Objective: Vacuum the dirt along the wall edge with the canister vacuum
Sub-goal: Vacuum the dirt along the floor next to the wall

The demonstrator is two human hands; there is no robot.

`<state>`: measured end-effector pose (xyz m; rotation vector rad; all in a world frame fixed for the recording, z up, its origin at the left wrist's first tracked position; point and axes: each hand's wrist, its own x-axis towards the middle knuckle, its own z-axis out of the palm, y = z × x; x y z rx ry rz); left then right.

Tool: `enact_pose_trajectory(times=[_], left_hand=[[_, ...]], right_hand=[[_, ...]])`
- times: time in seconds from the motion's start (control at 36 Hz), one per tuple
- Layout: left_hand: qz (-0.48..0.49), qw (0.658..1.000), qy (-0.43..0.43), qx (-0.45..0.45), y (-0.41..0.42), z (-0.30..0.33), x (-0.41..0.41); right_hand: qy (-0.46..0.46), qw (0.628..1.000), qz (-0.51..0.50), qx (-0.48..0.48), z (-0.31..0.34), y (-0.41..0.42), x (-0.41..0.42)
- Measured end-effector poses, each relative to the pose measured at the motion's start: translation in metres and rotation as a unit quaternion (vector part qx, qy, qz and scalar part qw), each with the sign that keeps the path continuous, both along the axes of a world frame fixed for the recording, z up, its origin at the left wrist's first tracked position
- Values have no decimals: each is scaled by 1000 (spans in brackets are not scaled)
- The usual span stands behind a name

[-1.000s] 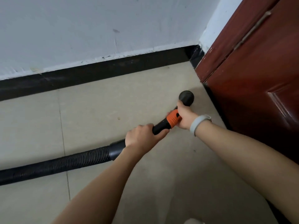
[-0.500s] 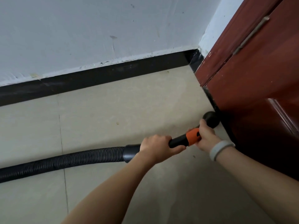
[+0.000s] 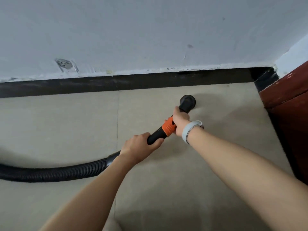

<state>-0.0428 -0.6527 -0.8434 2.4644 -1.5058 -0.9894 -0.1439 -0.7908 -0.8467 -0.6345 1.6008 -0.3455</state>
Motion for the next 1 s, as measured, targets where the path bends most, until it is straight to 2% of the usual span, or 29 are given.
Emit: enact_pose_trajectory(times=[0.14,0.31,0.42,0.53,0.69,0.86,1.0], left_hand=[[65,997,-35,-2,54,1,53],[100,992,-77,21,110,3,86],[95,993,-42,58,127,10,80],[52,993,14,105,130,29,63],[5,991,25,135,108,54,41],[29,989,-1,142,128,96,48],[89,985,16,148,179,158,69]], right_hand=[[2,997,76,14,-2,42,71],[-65,990,102,73,2,91,118],[-77,988,80,110,8,107,109],[-48,988,49,139,17,116,78],[-4,987,-3,160,33,104,47],[-7,978,-11,210,67,125,53],[-20,975,-6,223,135,165,82]])
